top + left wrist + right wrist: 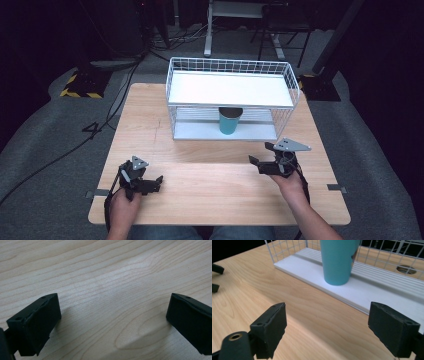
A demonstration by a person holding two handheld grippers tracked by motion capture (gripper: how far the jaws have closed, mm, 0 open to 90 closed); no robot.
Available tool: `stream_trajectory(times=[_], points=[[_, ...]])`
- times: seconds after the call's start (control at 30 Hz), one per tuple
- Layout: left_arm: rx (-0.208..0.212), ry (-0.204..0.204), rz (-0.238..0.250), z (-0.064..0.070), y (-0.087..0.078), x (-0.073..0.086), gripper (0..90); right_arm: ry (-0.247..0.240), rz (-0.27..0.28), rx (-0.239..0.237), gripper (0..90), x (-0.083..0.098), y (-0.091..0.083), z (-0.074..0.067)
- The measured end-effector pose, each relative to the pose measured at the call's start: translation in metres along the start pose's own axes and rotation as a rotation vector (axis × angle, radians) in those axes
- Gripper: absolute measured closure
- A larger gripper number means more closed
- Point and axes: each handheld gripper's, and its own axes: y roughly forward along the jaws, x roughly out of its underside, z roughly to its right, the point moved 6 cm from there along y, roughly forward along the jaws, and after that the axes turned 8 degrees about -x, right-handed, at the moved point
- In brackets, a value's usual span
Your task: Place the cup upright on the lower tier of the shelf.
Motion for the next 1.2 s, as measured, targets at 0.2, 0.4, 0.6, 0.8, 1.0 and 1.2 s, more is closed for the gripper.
stream_trajectory(times=[0.2,0.4,0.6,0.8,1.0,1.2], points=[[0.000,0.000,-0.002,0.000,0.000,0.000,0.1,-0.003,-0.020,0.009,15.7,0.018,-0.026,0.010],[-0.001,0.001,0.001,0.000,0.000,0.000,0.1,0.009,-0.037,0.023,15.7,0.038,-0.051,0.020],[-0.001,0.001,0.001,0.000,0.001,-0.001,0.1,0.024,-0.049,0.047,15.7,0.052,-0.068,0.028],[0.003,0.000,0.001,0.000,0.001,-0.001,0.1,0.027,-0.056,0.086,15.7,0.065,-0.080,0.037],[0.003,-0.001,-0.001,0.000,0.001,-0.001,0.0,0.063,-0.103,0.083,15.6,0.085,-0.081,0.047],[0.002,0.004,-0.002,0.000,0.001,-0.002,0.1,0.118,-0.170,0.051,15.0,0.104,-0.082,0.057]])
